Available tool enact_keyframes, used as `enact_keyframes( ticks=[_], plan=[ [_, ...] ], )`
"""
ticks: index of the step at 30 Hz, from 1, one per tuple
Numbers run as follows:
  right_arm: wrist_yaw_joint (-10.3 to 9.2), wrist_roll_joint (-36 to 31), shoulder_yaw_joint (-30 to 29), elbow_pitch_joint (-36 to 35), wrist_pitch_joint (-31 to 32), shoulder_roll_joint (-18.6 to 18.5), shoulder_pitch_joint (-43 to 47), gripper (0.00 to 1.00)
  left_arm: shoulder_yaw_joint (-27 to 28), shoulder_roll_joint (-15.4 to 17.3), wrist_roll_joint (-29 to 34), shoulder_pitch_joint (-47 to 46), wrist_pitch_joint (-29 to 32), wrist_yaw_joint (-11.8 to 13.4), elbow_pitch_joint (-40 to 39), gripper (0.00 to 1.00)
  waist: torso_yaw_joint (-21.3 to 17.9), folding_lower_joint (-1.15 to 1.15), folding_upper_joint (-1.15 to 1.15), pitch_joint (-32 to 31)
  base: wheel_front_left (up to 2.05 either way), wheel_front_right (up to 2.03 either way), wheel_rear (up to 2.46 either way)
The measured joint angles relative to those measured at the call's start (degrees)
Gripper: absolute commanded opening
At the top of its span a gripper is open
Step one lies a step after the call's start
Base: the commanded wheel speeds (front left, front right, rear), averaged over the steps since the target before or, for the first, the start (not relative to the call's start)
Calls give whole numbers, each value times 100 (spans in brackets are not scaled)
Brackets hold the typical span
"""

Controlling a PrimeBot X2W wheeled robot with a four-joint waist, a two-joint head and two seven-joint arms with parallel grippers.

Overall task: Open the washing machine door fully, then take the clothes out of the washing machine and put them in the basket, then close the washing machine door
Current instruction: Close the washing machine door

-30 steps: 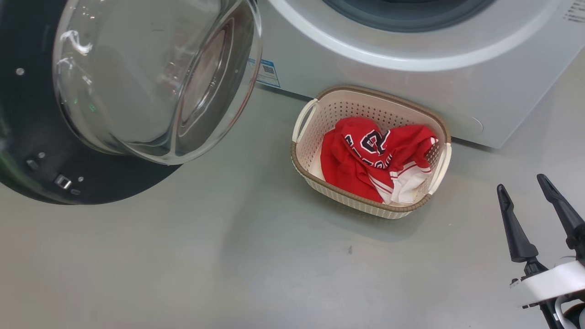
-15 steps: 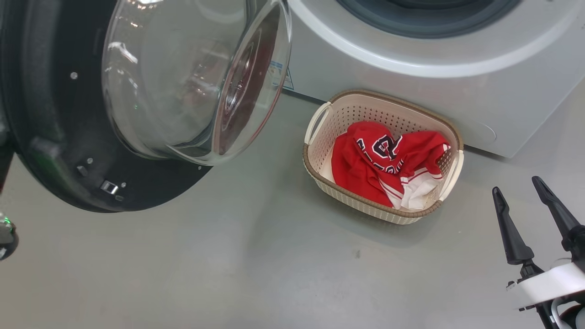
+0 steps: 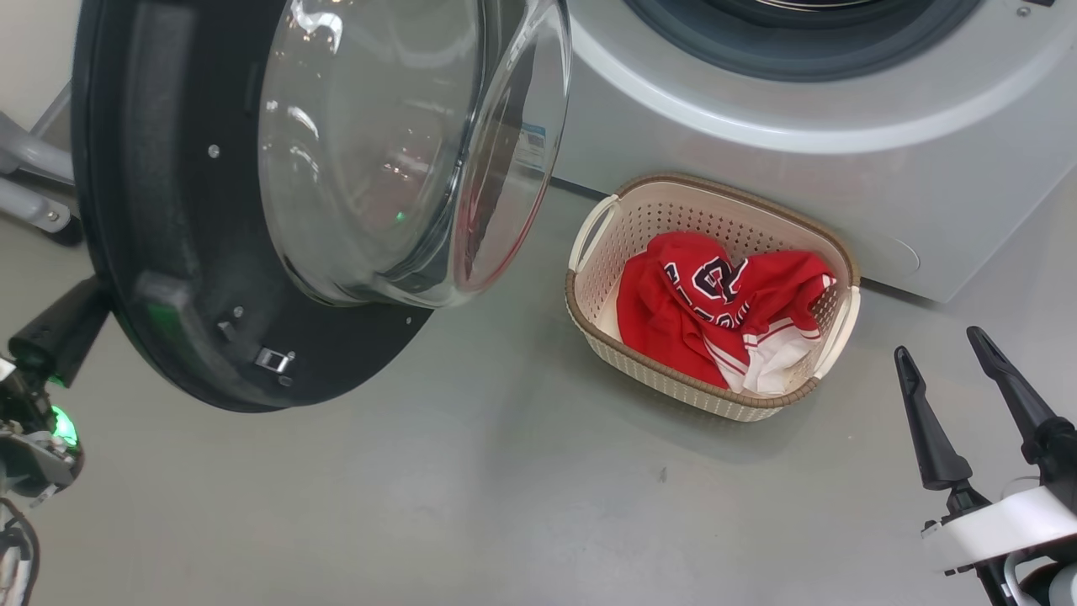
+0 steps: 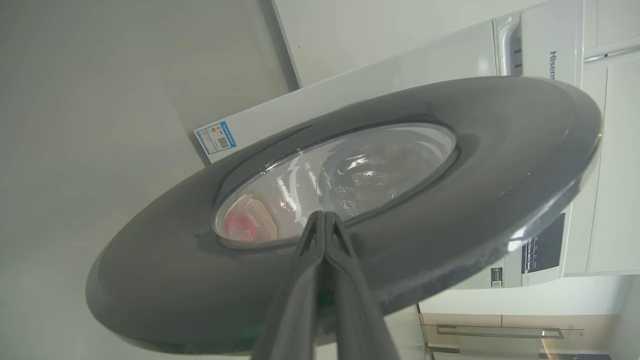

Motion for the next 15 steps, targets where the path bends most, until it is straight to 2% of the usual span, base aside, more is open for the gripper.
enact_keyframes(
  ticks=[15],
  plan=[
    [-5, 21, 104, -1, -4, 118, -47, 100, -599, -12, 75, 205, 531, -224, -675, 0, -205, 0, 0, 5, 0, 0, 0]
  ],
)
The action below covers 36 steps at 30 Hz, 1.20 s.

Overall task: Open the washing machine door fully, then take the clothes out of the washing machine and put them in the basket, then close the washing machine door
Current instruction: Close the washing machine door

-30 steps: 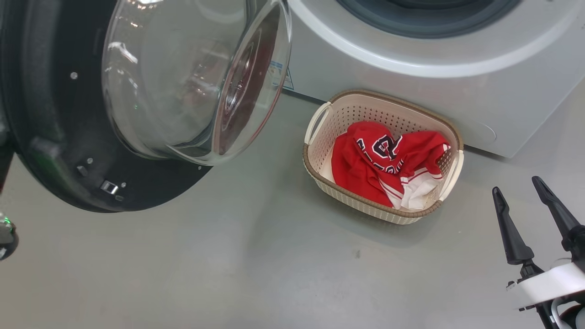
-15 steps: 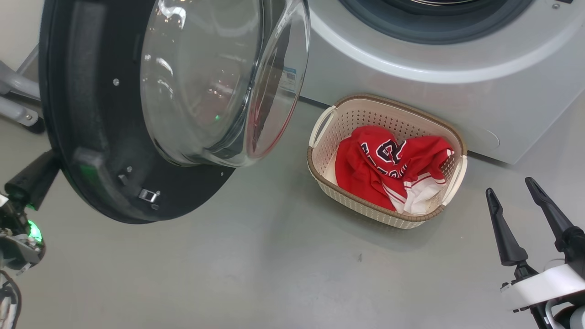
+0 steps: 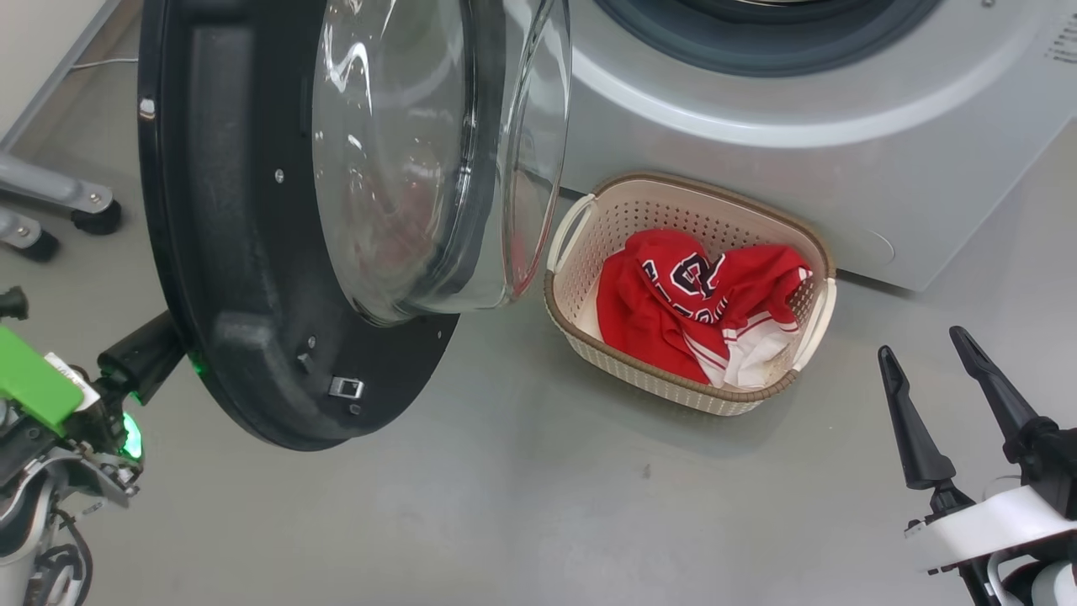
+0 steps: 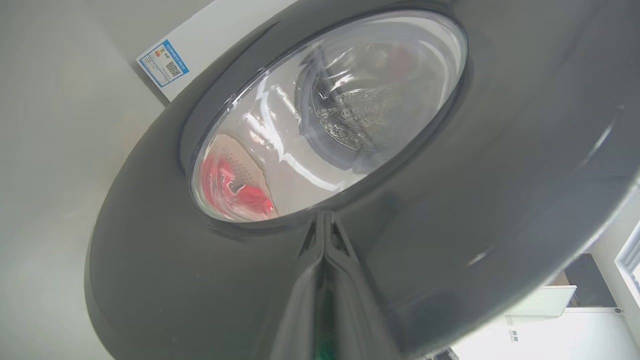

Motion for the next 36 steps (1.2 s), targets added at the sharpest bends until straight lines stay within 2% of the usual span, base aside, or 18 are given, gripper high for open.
enact_keyframes(
  ticks=[17, 36],
  plan=[
    [8, 91, 83, 137, -136, 211, -333, 100, -327, -198, 252, 59, 15, -51, -523, 0, -570, 0, 0, 50, 0, 0, 0],
    [42, 292, 226, 575, -436, 611, -819, 100, -352, -400, 277, 55, -197, 12, -662, 0, -1783, 0, 0, 88, 0, 0, 0]
  ],
)
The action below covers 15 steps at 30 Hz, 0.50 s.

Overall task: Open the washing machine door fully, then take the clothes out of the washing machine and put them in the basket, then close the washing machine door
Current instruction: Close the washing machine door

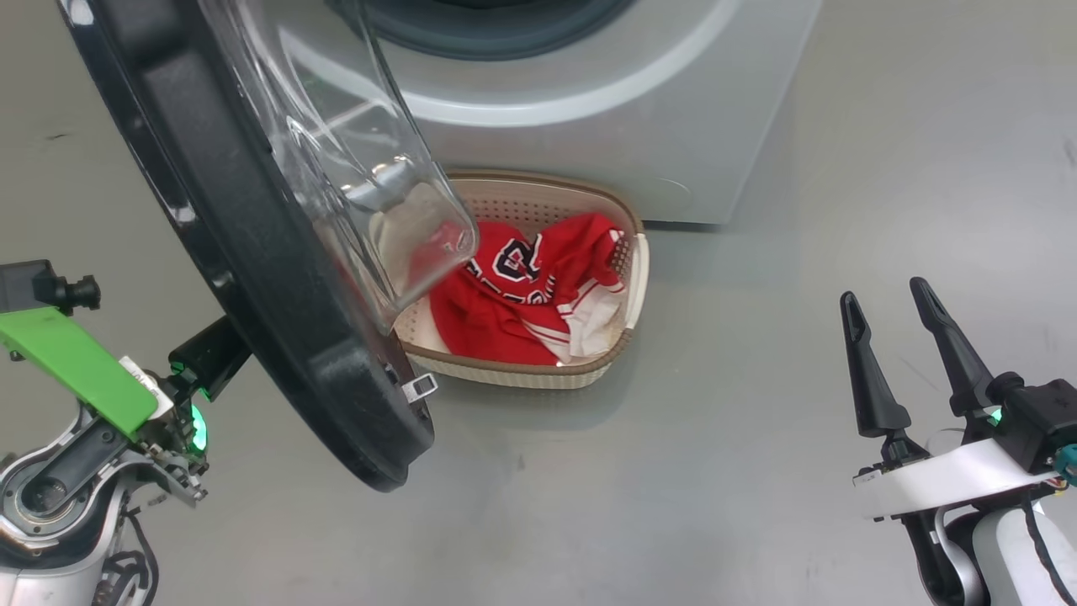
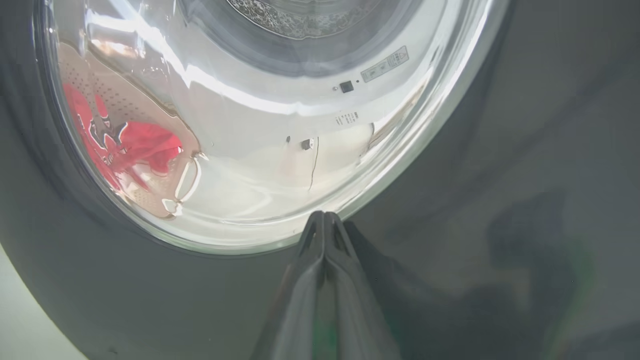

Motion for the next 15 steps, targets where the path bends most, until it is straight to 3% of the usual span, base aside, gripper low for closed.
enact_keyframes(
  ticks=[15],
  plan=[
    [69, 53, 53, 370, -143, 180, -126, 100, 123, -236, 9, -80, -318, 103, 164, 0, -947, 0, 0, -16, 0, 0, 0]
  ],
)
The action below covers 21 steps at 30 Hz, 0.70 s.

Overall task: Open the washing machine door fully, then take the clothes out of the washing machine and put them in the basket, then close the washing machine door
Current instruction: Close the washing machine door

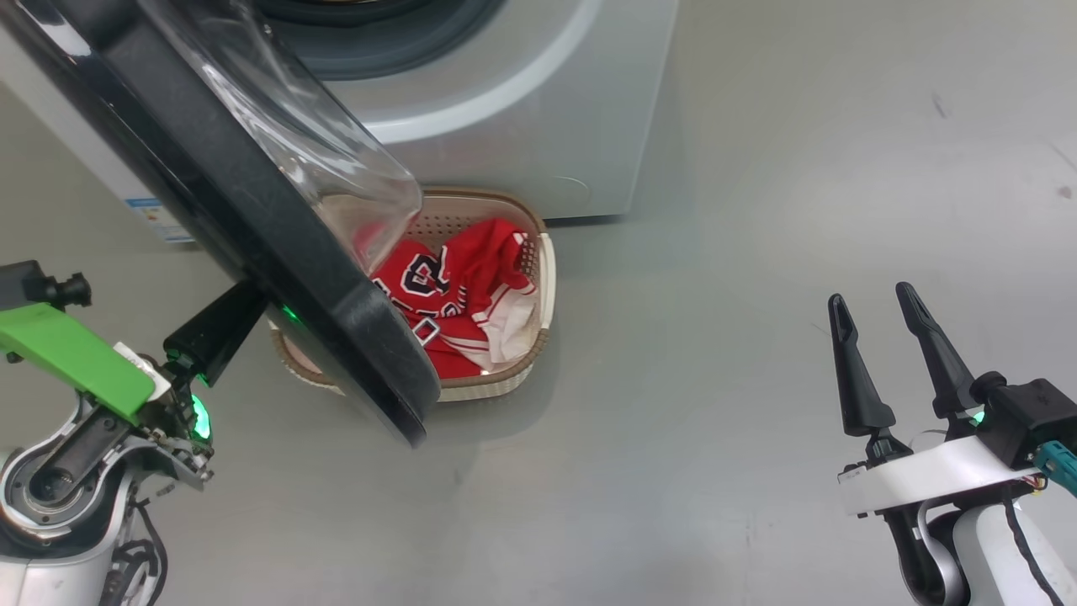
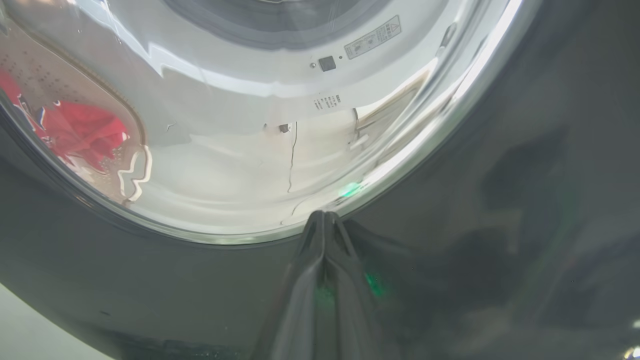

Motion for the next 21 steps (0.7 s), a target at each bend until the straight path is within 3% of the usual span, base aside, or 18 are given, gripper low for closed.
enact_keyframes(
  ticks=[14, 21],
  plan=[
    [71, 165, -5, 189, -103, 200, -207, 100, 180, -285, 56, -571, -491, 104, 247, 0, -705, 0, 0, 187, 0, 0, 0],
    [152, 244, -4, 264, -129, 297, -417, 100, 120, -293, 401, -1033, -644, 146, 415, 0, -966, 0, 0, 361, 0, 0, 0]
  ],
)
